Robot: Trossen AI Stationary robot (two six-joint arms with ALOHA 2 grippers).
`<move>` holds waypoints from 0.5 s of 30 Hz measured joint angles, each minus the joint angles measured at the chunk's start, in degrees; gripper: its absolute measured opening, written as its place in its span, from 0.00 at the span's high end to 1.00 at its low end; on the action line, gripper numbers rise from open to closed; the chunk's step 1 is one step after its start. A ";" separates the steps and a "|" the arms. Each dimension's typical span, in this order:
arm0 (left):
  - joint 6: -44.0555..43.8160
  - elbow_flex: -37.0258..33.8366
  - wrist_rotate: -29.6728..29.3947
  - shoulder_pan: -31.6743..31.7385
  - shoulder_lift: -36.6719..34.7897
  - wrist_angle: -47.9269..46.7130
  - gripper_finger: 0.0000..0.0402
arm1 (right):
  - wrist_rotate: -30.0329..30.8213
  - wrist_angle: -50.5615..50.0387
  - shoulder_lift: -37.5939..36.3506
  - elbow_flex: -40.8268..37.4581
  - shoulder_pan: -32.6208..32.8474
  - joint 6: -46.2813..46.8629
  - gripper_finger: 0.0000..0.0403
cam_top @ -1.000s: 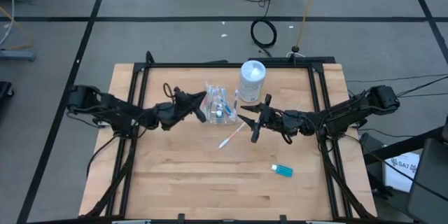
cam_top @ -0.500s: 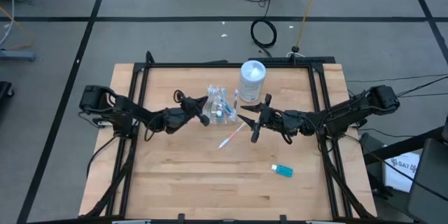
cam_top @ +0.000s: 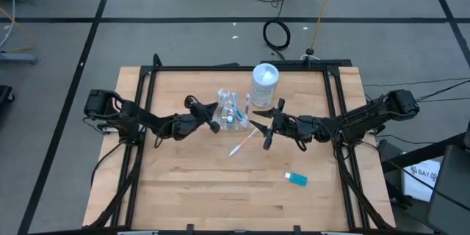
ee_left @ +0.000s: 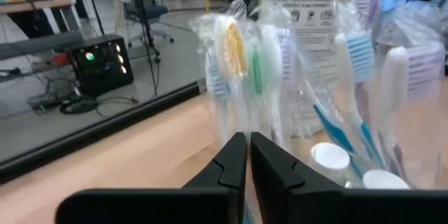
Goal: Pick & Place toothbrushing station
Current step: Put the bottom orange toothbrush into the transparent organizer
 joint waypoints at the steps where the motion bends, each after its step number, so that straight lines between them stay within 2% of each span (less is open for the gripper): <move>1: -0.46 0.00 0.44 0.01 0.00 -0.18 0.93 | 0.00 0.00 0.00 0.00 0.00 -0.03 0.63; 6: -0.78 0.00 3.08 0.03 -0.03 -0.29 0.92 | 0.00 0.00 0.00 0.00 0.00 0.01 0.63; 15: -2.31 0.00 3.83 -0.88 -0.09 -2.21 0.99 | 0.00 0.00 0.00 0.00 0.00 0.01 0.63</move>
